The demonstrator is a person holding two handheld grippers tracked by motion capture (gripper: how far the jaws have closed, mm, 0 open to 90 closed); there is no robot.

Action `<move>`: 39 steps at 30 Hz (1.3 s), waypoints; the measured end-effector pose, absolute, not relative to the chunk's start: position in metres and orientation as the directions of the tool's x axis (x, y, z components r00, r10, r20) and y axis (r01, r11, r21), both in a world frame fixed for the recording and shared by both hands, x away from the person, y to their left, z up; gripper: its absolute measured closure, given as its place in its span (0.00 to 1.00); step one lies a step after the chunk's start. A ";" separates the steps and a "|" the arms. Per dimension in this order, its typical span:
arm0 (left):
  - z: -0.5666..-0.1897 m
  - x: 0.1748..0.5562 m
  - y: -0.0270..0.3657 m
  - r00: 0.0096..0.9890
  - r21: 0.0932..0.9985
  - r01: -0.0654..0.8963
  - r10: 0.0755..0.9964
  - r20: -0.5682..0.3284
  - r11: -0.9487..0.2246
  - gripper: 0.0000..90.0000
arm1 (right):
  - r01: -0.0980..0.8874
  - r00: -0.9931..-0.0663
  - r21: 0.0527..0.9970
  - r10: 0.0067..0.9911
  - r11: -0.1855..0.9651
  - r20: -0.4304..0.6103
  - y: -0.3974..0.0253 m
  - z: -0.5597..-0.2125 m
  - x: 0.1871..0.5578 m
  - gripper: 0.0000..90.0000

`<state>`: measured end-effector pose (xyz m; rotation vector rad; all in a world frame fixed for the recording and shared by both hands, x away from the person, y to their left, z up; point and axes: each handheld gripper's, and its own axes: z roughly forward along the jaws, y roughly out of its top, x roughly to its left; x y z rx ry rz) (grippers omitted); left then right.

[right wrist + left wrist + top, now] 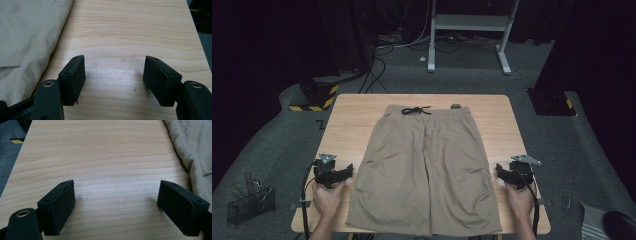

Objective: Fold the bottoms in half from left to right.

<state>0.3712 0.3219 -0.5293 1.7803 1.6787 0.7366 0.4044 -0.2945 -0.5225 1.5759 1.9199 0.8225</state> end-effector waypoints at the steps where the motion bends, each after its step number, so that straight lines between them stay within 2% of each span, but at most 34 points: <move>1: -0.529 0.371 0.322 0.058 0.732 0.680 0.998 0.006 -0.044 0.17 | 0.667 -0.189 0.732 0.982 0.139 -0.015 -0.295 -0.522 0.404 0.38; 27: -0.529 0.372 0.320 0.067 0.732 0.680 0.998 -0.001 -0.045 0.17 | 0.668 -0.195 0.731 0.981 0.142 -0.012 -0.294 -0.522 0.405 0.38; 33: -0.528 0.369 0.320 0.055 0.732 0.680 0.998 0.004 -0.040 0.23 | 0.666 -0.210 0.730 0.978 0.151 -0.011 -0.295 -0.522 0.405 0.37; 39: -0.524 0.367 0.318 0.082 0.731 0.682 0.995 -0.058 -0.013 0.24 | 0.662 -0.211 0.738 0.977 0.130 0.017 -0.295 -0.522 0.400 0.40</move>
